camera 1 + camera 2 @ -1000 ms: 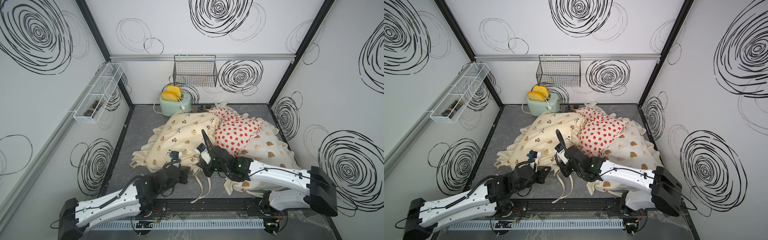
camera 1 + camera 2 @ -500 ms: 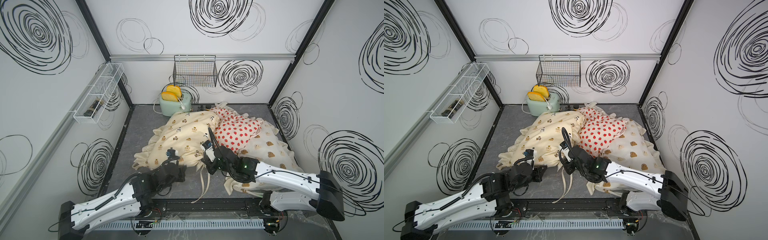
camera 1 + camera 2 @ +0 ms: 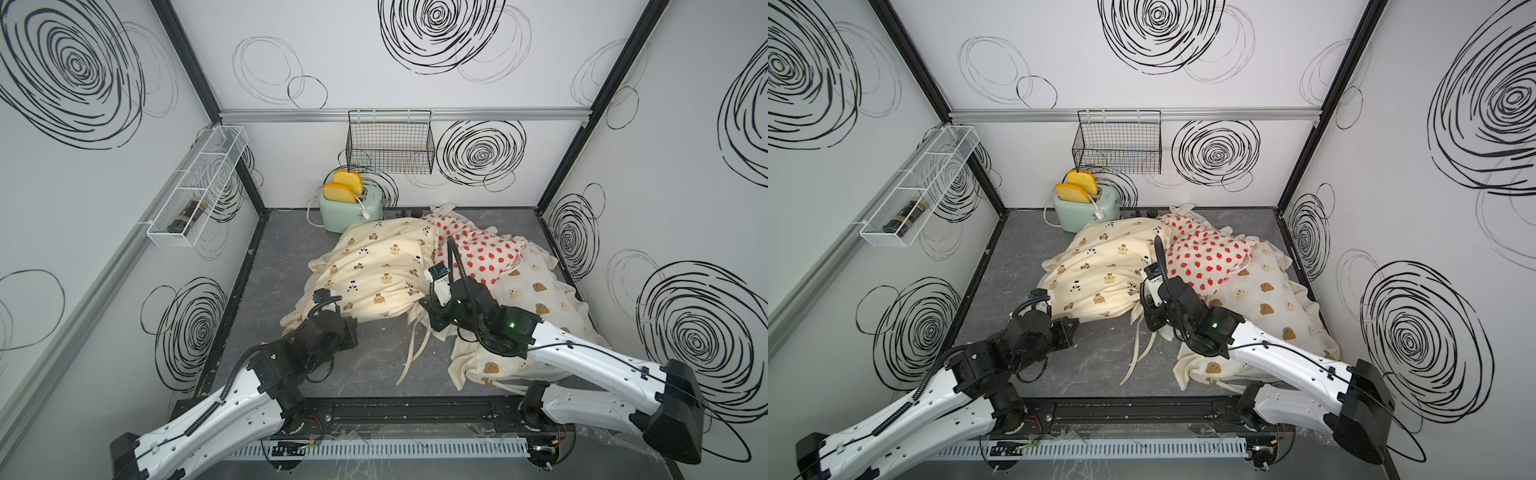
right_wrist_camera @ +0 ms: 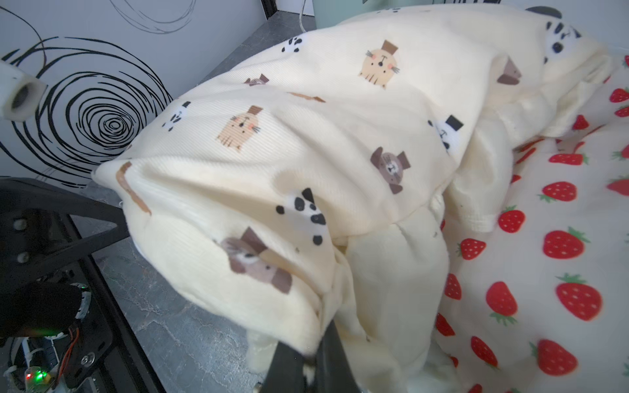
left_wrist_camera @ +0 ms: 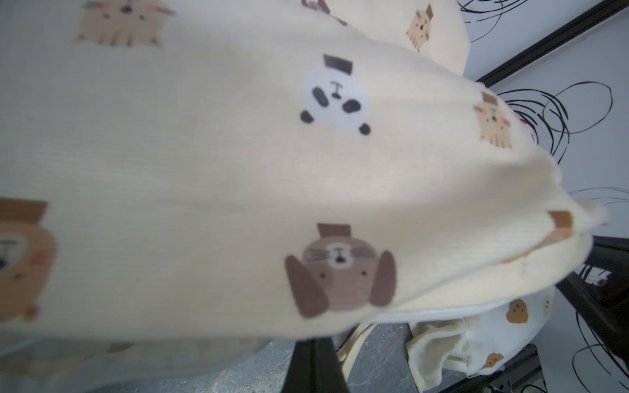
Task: Zip up pillowcases
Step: Zip the zipper on the pillowcase.
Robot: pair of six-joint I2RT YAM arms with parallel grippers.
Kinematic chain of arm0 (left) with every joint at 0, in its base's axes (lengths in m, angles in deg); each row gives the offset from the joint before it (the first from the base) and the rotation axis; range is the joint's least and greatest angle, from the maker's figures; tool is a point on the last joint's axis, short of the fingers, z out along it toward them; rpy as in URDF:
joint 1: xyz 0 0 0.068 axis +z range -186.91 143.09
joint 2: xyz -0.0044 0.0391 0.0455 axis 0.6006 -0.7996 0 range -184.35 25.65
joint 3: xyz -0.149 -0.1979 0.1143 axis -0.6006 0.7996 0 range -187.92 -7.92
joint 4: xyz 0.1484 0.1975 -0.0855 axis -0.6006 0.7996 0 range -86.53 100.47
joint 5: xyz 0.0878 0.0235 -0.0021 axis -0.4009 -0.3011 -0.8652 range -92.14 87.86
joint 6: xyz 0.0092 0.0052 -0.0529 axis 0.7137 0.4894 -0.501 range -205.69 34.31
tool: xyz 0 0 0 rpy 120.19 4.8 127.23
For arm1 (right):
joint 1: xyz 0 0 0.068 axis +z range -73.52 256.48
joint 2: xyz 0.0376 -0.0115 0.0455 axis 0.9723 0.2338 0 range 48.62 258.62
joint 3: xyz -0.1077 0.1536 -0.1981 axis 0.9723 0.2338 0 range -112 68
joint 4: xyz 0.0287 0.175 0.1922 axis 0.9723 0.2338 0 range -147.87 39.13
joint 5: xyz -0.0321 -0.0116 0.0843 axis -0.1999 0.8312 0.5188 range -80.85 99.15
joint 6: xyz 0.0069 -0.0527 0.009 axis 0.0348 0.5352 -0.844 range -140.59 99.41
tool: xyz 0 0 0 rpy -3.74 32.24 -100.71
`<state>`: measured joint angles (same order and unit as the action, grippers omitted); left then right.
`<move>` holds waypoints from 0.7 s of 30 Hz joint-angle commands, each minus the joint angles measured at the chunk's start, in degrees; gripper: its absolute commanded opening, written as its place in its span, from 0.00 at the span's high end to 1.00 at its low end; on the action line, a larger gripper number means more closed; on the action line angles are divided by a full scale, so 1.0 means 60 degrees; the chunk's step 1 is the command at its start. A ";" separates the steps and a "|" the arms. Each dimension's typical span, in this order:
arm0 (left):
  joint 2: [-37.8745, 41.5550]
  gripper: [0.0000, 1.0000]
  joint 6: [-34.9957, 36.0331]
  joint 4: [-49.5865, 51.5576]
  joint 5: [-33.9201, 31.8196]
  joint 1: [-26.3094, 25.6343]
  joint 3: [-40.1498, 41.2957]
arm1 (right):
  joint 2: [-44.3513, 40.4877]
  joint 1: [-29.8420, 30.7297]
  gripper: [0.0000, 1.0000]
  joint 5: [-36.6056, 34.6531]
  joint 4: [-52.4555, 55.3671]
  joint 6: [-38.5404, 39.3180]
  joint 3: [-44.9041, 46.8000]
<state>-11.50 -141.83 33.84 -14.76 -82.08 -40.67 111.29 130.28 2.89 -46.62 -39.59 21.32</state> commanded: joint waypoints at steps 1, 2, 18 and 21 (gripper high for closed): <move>0.0200 1.00 0.0014 0.0496 -0.0114 0.0318 -0.0246 | -0.0359 -0.0432 1.00 -0.0373 0.0299 0.0002 -0.0272; 0.0277 1.00 0.0083 0.0505 -0.0088 0.0409 -0.0267 | -0.0365 -0.0558 1.00 -0.0354 0.0372 0.0042 -0.0332; 0.0493 1.00 0.0719 0.1147 0.1515 0.3010 -0.0646 | -0.0508 -0.2228 1.00 0.0490 0.0500 0.0037 -0.0889; 0.0547 1.00 0.0831 0.1335 0.1885 0.3546 -0.0650 | -0.0428 -0.2453 1.00 0.0660 0.0462 -0.0067 -0.1014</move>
<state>-8.92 -138.02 38.65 -4.20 -63.57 -43.03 108.84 117.36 8.35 -43.96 -38.76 17.92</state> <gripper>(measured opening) 0.047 0.074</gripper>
